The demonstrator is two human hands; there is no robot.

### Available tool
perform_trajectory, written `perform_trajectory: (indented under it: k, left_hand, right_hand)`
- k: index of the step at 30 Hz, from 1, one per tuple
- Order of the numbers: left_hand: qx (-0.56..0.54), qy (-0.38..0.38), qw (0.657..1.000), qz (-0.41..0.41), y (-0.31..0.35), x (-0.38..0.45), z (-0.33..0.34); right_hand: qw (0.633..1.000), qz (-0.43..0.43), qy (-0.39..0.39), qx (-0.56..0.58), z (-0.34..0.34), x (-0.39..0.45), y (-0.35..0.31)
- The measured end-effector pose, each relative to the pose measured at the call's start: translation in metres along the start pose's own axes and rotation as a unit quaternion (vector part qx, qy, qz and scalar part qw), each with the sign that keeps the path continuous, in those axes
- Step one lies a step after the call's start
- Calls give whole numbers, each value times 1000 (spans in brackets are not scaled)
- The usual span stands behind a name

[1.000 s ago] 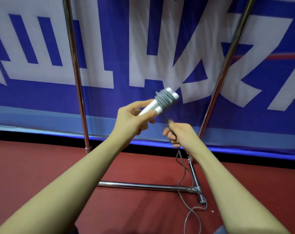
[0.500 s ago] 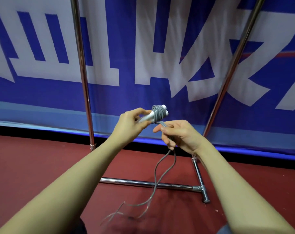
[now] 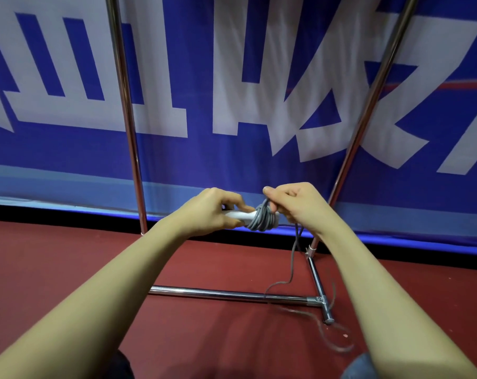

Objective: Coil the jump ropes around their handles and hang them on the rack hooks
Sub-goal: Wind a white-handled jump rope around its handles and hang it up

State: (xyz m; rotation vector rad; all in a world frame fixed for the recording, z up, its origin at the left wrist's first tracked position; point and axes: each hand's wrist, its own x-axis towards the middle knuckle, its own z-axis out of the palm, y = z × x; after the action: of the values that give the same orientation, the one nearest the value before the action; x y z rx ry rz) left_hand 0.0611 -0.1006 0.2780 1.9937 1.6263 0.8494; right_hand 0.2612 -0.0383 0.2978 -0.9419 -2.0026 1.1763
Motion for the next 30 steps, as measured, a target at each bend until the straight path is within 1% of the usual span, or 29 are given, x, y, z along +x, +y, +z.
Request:
perform_trajectory:
  k: [2, 4, 6, 9, 11, 13, 14, 16, 18, 20, 24, 30]
  left_hand:
    - [-25, -19, 1000, 3, 5, -2, -1]
    - [-55, -44, 997, 5, 12, -4, -2]
    - [-96, -61, 994, 4, 18, -6, -1]
    - [-171, -62, 983, 25, 27, -8, -2]
    - [-211, -45, 976, 28, 32, -8, -3]
    - [-249, -25, 968, 24, 37, -7, -4]
    - [-269, -12, 963, 25, 39, -6, -4]
    - [-318, 33, 947, 19, 42, -3, -2]
    - [-359, 93, 929, -7, 41, 1, -1]
    - [-355, 125, 926, -36, 38, 3, -3]
    - [-286, 83, 954, -45, 31, 3, -8]
    - [-177, 153, 971, -52, 16, 8, 2]
  right_hand:
    - [999, -14, 33, -11, -1, 0, 0]
    - [998, -25, 47, -17, -3, 0, 0]
    - [999, -15, 46, -3, -3, 0, 2]
    - [999, 18, 32, 35, -6, 1, 7]
    - [995, 43, 16, 88, -6, 2, 8]
    - [980, 88, 12, 177, -5, 4, 9]
    - [976, 96, 15, 195, -4, 3, 8]
    - [985, 68, 23, 155, 1, 2, 11]
    - [987, 52, 0, 151, 5, 2, 17]
    - [983, 66, -28, 172, 6, 3, 20]
    - [980, 89, -61, 168, 7, 2, 22]
    - [973, 84, -118, 178, 12, 0, 19]
